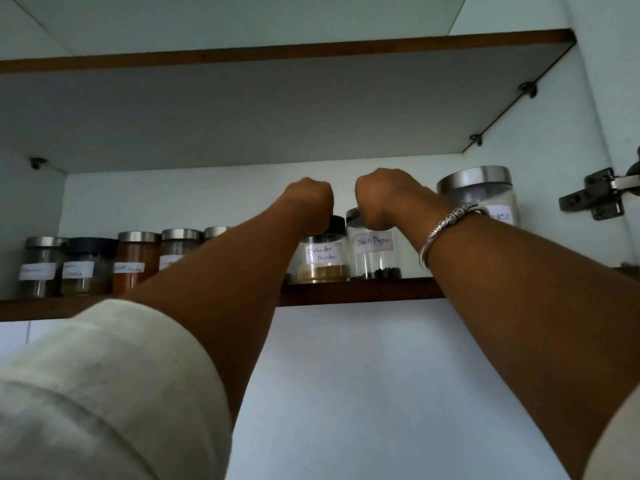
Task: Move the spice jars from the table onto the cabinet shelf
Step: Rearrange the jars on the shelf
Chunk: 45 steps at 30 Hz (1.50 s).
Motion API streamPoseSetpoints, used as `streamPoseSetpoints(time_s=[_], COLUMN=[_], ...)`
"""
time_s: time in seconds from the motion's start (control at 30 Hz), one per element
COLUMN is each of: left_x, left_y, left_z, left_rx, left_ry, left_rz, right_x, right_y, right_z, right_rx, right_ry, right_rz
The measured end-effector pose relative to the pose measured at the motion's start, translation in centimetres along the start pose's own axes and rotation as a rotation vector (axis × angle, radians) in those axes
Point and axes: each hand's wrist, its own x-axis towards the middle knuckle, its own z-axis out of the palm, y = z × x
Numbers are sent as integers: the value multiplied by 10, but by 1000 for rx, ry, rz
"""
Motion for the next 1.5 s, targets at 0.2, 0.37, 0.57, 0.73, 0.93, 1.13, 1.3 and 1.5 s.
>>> streamPoseSetpoints(time_s=[0.2,0.37,0.57,0.73,0.93,1.13,1.3,1.5], left_x=[15,25,34,32,25,26,11,-35], left_y=[-13,-24,-25,-26,-24,-26,-18,25], left_z=[19,34,44,45,48,54,41,9], left_rx=[-9,16,31,21,-1,13,-92,-242], left_ry=[-55,-87,-133,-142,-124,-158,8,230], left_rz=[11,62,69,74,97,92,67,87], right_x=[23,39,55,59,57,50,35,0], right_y=[-4,-3,-1,-1,2,3,-2,6], right_z=[18,35,51,60,64,68,65,44], right_rx=[10,48,16,28,5,68,204,51], right_ry=[-54,-123,-216,-265,-292,-274,-160,-170], right_rz=[-27,-41,-68,-107,-95,-9,4,-84])
